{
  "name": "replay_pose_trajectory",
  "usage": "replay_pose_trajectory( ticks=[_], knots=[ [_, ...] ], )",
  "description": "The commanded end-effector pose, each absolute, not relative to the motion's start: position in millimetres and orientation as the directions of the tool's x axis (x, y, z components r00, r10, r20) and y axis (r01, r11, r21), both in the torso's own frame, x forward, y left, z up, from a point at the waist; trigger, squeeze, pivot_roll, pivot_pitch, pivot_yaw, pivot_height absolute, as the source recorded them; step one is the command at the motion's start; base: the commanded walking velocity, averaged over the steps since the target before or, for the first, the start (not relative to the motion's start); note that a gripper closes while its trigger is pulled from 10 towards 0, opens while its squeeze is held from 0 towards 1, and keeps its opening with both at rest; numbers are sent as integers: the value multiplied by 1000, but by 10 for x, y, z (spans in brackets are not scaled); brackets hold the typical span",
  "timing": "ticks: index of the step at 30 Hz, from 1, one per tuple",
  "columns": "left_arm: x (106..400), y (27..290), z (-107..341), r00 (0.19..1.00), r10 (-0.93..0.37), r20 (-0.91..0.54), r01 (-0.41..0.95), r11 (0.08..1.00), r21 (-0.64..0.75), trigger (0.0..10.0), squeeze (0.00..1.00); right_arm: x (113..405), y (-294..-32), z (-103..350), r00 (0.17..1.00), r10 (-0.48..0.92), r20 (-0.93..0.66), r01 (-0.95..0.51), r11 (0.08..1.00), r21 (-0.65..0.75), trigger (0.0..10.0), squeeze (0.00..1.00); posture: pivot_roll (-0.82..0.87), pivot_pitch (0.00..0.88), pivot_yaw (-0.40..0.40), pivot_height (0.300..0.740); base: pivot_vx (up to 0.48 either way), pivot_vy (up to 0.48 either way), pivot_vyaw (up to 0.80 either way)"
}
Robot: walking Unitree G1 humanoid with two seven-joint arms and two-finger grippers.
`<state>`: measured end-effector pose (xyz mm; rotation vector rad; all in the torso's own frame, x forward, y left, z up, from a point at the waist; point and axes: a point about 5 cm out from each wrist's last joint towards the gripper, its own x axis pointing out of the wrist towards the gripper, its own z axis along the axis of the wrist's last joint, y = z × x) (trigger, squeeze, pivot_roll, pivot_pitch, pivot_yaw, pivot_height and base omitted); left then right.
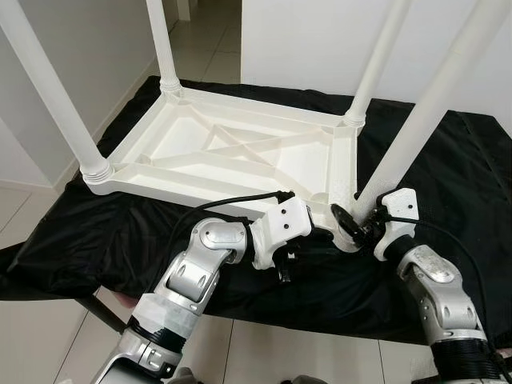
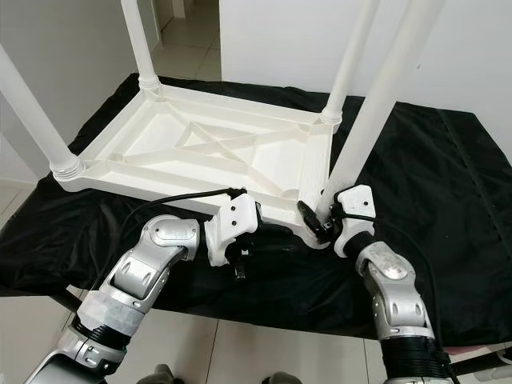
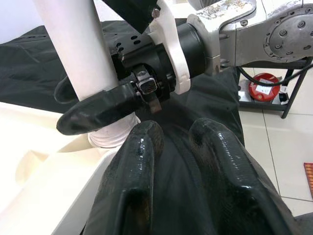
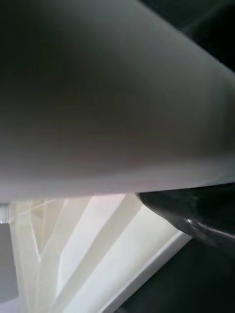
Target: Building children table
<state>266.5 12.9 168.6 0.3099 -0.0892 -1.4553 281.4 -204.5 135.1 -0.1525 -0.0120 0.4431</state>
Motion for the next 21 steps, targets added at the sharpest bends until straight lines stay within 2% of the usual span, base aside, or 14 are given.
replay_pose_trajectory(
  ticks=[1, 9, 10, 16, 18, 21],
  knots=[
    [2730, 161, 1686, 240, -965, -110, 940, 203, 274, 10000, 0, 2775, -2030, 1235, 885, 460, -76, -466, 874, -139, 0, 0, 0, 0, -18, 740, 0, 0, 0],
    [2723, 159, 1681, 234, -966, -111, 942, 198, 271, 10000, 0, 2728, -2104, 1184, 890, 450, -78, -456, 882, -115, 0, 0, -10, 0, -9, 740, 0, 0, 0],
    [2722, 157, 1682, 233, -966, -112, 943, 195, 271, 10000, 0, 2723, -2110, 1193, 900, 430, -67, -435, 894, -105, 10000, 0, -12, 0, -8, 740, 0, 0, 0],
    [2719, 156, 1680, 230, -967, -113, 943, 192, 271, 10000, 0, 2730, -2116, 1207, 928, 368, -54, -372, 925, -83, 10000, 0, -15, 0, -11, 740, 0, 0, 0],
    [2717, 154, 1674, 229, -967, -113, 944, 193, 269, 10000, 0, 2742, -2052, 1236, 965, 259, -38, -261, 963, -67, 10000, 0, -14, 0, -12, 740, 0, 0, 0],
    [2714, 149, 1667, 230, -967, -113, 944, 194, 266, 10000, 0, 2724, -1917, 1268, 979, 202, -17, -203, 978, -55, 10000, 0, -17, 0, -14, 740, 0, 0, 0]
  ],
)
